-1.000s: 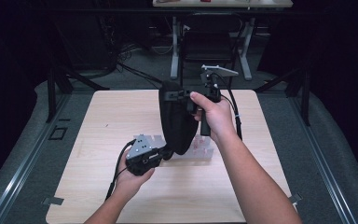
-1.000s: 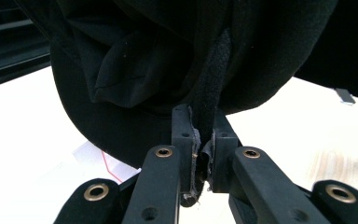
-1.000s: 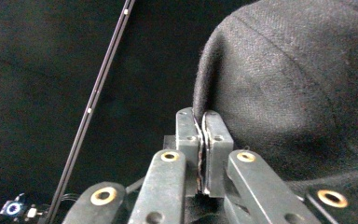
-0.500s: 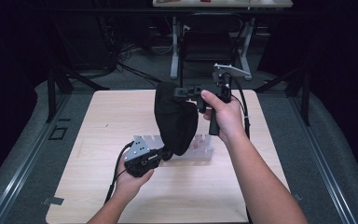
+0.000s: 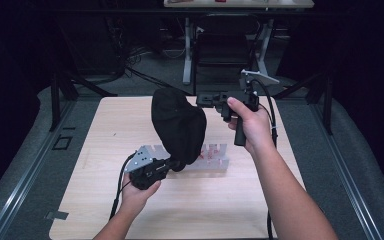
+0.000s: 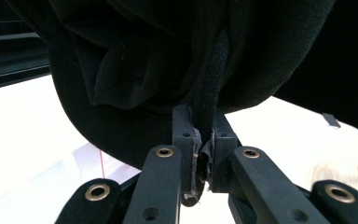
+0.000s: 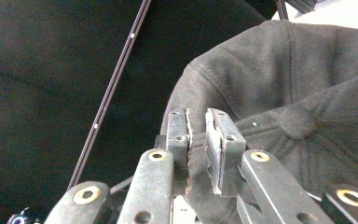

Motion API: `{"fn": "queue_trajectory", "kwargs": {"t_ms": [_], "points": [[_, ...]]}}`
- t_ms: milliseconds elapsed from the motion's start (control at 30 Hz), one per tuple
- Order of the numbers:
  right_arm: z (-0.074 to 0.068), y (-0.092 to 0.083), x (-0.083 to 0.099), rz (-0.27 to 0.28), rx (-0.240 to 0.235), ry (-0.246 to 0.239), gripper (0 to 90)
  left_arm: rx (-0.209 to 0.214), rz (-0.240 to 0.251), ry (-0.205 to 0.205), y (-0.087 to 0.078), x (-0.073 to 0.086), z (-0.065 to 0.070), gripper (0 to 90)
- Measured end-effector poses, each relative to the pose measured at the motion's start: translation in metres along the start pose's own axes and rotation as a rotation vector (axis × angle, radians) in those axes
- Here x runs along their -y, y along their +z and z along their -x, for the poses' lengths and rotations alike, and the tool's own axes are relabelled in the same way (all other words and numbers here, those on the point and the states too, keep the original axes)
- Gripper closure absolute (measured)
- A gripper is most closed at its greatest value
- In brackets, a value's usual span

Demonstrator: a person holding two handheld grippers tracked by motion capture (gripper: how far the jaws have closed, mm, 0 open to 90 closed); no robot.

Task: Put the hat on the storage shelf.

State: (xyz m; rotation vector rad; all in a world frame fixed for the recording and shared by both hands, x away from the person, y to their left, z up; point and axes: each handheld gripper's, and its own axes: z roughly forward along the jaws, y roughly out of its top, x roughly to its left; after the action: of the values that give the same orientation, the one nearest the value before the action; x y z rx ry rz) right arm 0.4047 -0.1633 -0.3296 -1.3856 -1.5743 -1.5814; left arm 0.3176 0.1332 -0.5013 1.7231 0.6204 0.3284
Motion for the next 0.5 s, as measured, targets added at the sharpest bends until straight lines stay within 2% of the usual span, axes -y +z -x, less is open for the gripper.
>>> {"fn": "queue_trajectory", "kwargs": {"t_ms": [133,233,367,433,467,500], "points": [[0.0,-0.002,0.001,0.002,-0.002,0.001,79.2,-0.005,-0.003,0.002,-0.001,0.002,0.0,85.0],[0.0,-0.003,0.001,0.005,-0.004,0.005,79.2,-0.033,0.016,-0.044,-0.005,0.005,0.001,85.1],[0.001,-0.007,0.001,0.006,-0.007,0.007,79.1,-0.069,0.031,-0.052,-0.009,0.011,0.001,85.1],[0.002,-0.009,0.001,0.001,-0.008,0.003,79.1,-0.065,0.034,-0.059,-0.011,0.014,0.0,85.0],[0.002,-0.009,0.001,0.003,-0.006,0.004,79.1,-0.081,0.042,-0.062,-0.011,0.016,0.001,85.0],[0.001,-0.009,0.001,0.01,-0.005,0.006,79.1,-0.065,0.031,-0.054,-0.011,0.017,0.0,85.1]]}}
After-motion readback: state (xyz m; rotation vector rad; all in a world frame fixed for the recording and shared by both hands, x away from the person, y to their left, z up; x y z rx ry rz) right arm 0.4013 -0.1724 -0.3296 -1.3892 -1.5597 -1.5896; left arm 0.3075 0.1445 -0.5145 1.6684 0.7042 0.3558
